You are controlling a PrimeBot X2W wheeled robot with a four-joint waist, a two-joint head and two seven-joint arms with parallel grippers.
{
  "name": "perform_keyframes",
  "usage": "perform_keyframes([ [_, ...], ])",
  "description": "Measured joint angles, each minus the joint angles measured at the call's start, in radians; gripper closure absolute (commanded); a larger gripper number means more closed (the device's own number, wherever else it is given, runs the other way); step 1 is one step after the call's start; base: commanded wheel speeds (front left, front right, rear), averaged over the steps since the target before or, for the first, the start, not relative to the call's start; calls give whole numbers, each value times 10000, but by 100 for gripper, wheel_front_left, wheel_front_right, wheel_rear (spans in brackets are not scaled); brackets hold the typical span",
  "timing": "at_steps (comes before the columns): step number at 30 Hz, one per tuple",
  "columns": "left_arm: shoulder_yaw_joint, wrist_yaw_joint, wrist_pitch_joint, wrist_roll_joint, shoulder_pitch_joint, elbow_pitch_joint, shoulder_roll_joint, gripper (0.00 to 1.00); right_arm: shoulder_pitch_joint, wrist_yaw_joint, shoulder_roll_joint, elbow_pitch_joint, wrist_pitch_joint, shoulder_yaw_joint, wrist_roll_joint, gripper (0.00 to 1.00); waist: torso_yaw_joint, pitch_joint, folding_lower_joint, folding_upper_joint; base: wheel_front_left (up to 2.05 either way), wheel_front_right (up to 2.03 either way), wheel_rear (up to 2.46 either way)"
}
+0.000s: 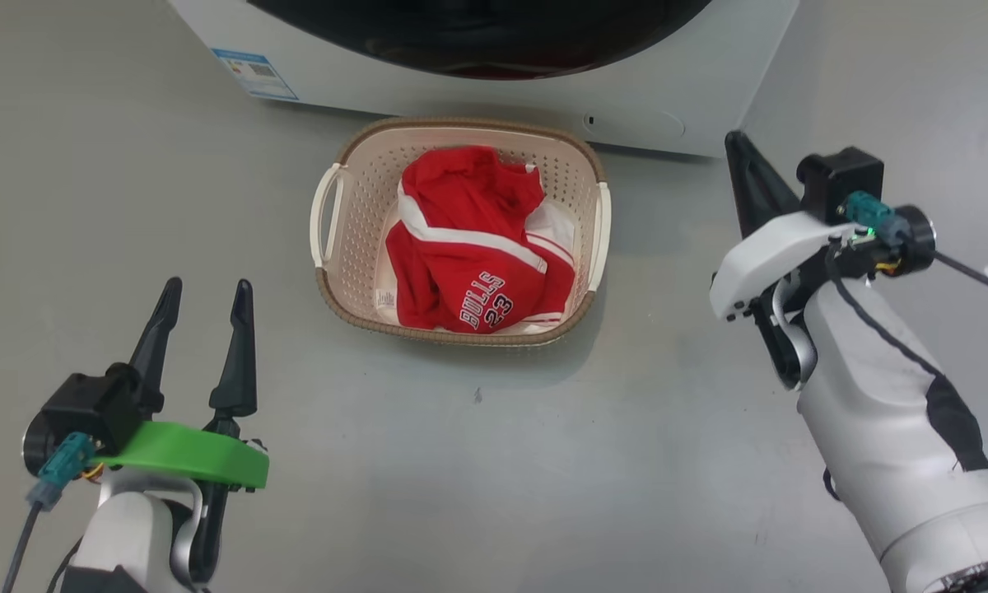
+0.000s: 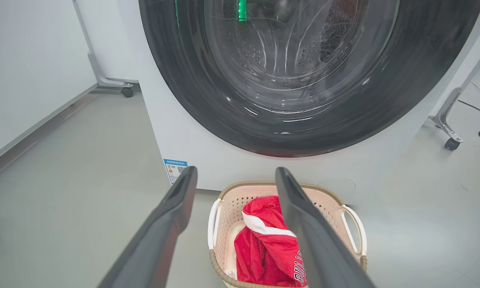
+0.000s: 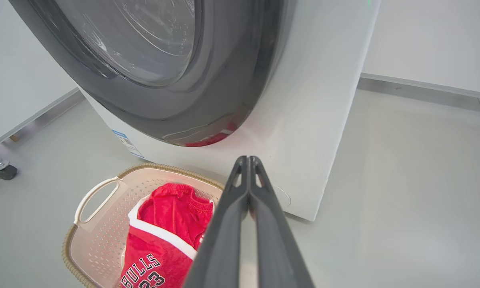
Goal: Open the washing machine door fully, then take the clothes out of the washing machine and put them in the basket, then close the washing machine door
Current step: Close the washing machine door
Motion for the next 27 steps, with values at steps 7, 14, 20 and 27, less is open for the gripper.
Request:
perform_keyframes([
  [7, 180, 0, 0, 221, 480, 178, 96, 0, 1173, -115, 63, -1085, 0, -617, 232, 0, -437, -695, 0, 0, 0, 0, 0],
  [14, 360, 0, 2, 309, 824, 357, 199, 0, 2217, -207, 142, -1948, 0, -1058, 372, 0, -862, -1246, 0, 0, 0, 0, 0],
  [20, 518, 0, 2, 407, 1094, 416, 201, 0, 3405, -384, 207, -2721, 2, -1488, 408, 0, -1219, -1815, 0, 0, 0, 0, 0],
  [27, 811, 0, 2, 410, 1547, 368, 201, 0, 4408, -401, 286, -3668, 0, -1628, 242, 0, -1551, -2429, 0, 0, 0, 0, 0],
])
